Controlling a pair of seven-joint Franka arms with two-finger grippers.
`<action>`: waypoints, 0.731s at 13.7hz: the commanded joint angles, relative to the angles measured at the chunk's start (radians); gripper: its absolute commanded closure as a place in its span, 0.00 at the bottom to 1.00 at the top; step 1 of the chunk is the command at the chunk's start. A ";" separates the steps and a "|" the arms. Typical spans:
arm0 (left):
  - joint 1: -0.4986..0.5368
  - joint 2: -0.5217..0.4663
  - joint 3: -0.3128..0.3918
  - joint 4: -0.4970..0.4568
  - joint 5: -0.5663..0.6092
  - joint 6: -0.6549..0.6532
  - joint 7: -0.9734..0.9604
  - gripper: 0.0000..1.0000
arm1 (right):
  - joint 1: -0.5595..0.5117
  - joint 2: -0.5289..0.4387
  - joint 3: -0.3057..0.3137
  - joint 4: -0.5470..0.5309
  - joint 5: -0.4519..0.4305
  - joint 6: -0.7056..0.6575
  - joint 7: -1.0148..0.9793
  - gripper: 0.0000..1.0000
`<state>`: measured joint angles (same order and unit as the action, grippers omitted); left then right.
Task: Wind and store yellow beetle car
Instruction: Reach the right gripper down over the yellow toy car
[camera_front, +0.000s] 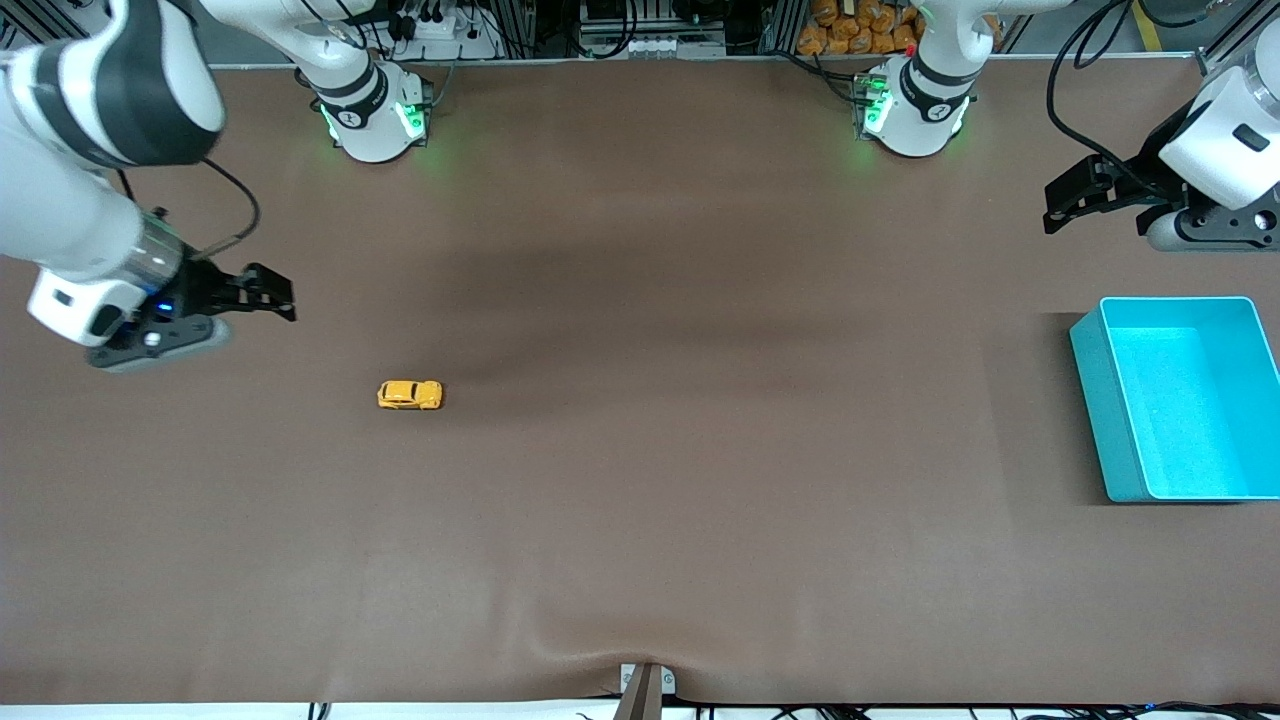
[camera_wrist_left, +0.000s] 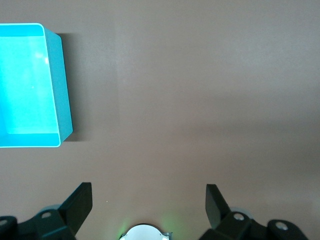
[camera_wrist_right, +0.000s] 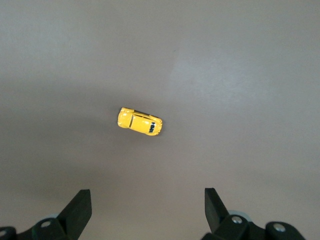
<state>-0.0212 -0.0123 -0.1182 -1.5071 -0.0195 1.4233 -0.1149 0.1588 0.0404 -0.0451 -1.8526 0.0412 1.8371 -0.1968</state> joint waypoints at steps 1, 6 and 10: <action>0.007 -0.015 -0.003 -0.002 -0.013 -0.012 0.021 0.00 | 0.047 0.010 -0.004 -0.042 -0.061 0.031 -0.015 0.00; 0.006 -0.015 -0.003 -0.002 -0.013 -0.012 0.021 0.00 | 0.102 0.009 -0.004 -0.115 -0.109 0.077 -0.068 0.00; 0.007 -0.015 -0.003 -0.002 -0.013 -0.012 0.021 0.00 | 0.100 0.009 -0.004 -0.271 -0.113 0.259 -0.252 0.00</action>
<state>-0.0213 -0.0123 -0.1190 -1.5071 -0.0195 1.4233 -0.1149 0.2569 0.0646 -0.0445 -2.0298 -0.0465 2.0075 -0.3682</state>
